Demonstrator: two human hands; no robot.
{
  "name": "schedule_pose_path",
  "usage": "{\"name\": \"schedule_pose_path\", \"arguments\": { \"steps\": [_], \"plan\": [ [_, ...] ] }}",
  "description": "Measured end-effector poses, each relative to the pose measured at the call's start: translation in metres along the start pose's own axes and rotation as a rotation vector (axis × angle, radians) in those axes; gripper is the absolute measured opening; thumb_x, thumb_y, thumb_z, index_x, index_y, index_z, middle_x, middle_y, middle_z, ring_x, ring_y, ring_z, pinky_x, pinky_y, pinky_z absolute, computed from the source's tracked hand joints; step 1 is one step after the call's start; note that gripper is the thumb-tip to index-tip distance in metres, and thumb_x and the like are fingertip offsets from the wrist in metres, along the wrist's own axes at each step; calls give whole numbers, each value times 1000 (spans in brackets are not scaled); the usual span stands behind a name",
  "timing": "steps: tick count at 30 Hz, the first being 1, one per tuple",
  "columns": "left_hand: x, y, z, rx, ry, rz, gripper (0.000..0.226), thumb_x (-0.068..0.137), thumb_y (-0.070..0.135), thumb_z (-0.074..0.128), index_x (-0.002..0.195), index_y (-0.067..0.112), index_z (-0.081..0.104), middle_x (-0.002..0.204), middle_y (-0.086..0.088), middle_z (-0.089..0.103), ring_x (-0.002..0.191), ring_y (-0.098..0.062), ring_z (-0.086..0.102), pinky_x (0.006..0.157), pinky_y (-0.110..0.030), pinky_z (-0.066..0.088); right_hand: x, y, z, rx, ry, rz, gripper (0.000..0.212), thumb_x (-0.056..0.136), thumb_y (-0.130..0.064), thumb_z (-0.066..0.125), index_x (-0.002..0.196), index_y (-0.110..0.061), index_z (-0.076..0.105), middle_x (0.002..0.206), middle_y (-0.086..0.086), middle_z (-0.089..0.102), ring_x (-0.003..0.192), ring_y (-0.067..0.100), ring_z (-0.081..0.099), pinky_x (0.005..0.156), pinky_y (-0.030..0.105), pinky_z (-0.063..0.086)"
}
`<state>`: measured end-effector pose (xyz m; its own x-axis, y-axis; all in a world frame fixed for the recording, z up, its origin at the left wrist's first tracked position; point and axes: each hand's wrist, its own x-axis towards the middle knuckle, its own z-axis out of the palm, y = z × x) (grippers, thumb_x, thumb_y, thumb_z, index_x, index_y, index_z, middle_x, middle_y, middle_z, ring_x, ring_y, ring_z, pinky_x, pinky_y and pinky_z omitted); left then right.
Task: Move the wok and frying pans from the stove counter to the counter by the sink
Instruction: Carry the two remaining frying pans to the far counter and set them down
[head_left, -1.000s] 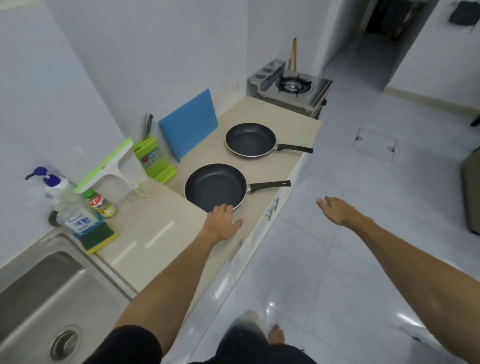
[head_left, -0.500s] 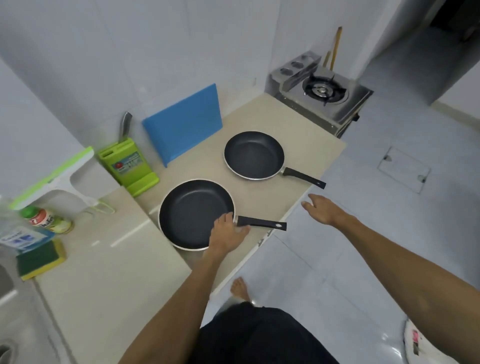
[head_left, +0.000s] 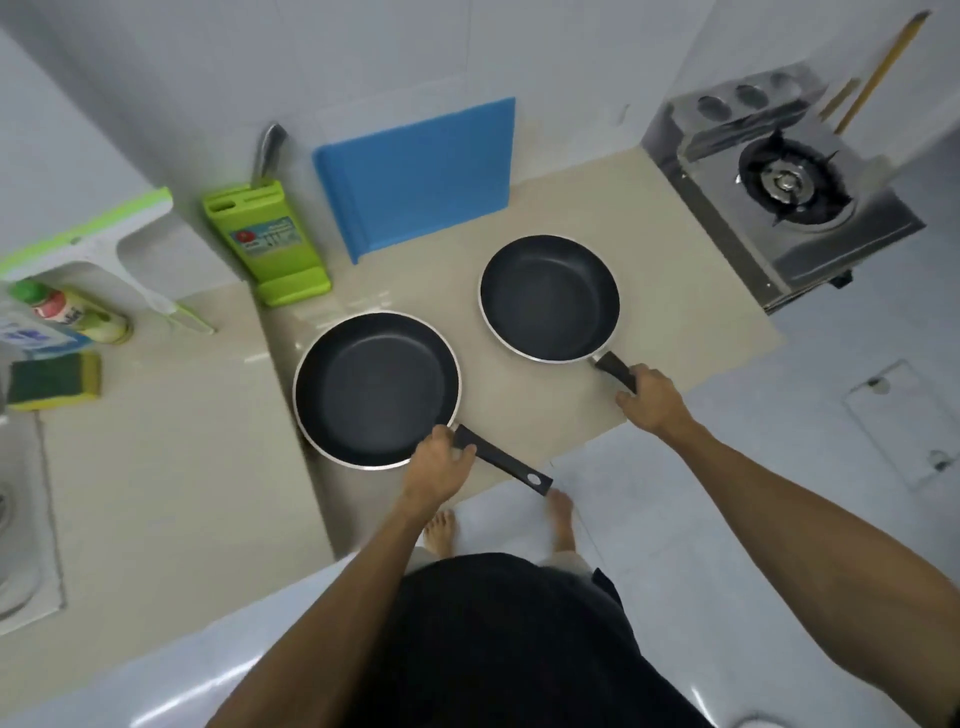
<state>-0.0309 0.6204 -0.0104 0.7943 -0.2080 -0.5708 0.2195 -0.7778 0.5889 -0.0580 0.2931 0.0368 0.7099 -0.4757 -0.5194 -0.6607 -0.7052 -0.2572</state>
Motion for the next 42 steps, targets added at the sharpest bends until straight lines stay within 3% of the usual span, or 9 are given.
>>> {"name": "schedule_pose_path", "arguments": {
  "steps": [6,12,15,18,21,24,29,36,42],
  "plan": [
    [-13,18,63,-205,99,-261,47,95,41,61,125,5,55,115,-13,71,107,-33,65,89,-38,51,61,21,-9,-14,-122,7,45,97,-24,60,130,5,49,129,29,59,120,47,57,100,54,49],
    [-25,51,144,-806,279,-642,59,95,46,62,134,3,54,122,-19,66,105,-34,69,95,-51,56,84,72,-10,90,-342,-59,48,105,-33,50,142,-2,46,132,25,62,106,36,60,88,36,47],
    [-21,63,162,-1010,321,-672,54,97,41,62,133,2,55,116,-19,67,102,-34,71,93,-50,58,96,85,-13,190,-397,-55,51,106,-35,50,148,-7,46,141,20,60,124,38,60,105,47,50],
    [-13,71,166,-1176,373,-641,39,101,31,57,121,-2,57,92,-12,62,81,-31,68,84,-45,60,106,91,-11,248,-530,26,36,108,-29,49,136,-8,54,128,20,65,104,34,65,93,50,57],
    [-4,77,166,-1169,442,-588,21,102,22,54,111,3,54,92,-13,60,68,-27,65,67,-37,62,107,94,-3,271,-617,20,21,108,-22,47,122,-8,54,108,17,67,86,32,66,89,53,57],
    [-1,78,166,-1104,469,-565,10,101,11,53,109,5,50,93,-18,58,62,-27,62,63,-40,59,104,88,11,314,-615,-20,26,109,-22,46,127,-6,53,105,15,65,86,33,67,90,58,57],
    [-12,67,169,-1014,483,-622,20,95,4,51,115,3,51,89,-18,57,55,-25,63,54,-32,55,92,69,39,371,-544,-38,17,108,-22,41,119,-10,49,99,15,61,83,30,62,86,53,58],
    [-20,37,165,-1021,444,-658,19,99,24,50,103,6,52,89,-20,61,53,-23,65,53,-37,59,87,57,61,514,-444,80,34,106,-43,48,121,-12,46,91,9,60,62,24,62,54,36,58],
    [-10,36,166,-1199,495,-656,29,102,40,48,104,11,53,74,-13,63,43,-20,56,42,-31,52,96,55,68,578,-424,61,36,105,-48,44,113,-13,47,80,11,59,49,21,55,49,33,53]
  ]
}}
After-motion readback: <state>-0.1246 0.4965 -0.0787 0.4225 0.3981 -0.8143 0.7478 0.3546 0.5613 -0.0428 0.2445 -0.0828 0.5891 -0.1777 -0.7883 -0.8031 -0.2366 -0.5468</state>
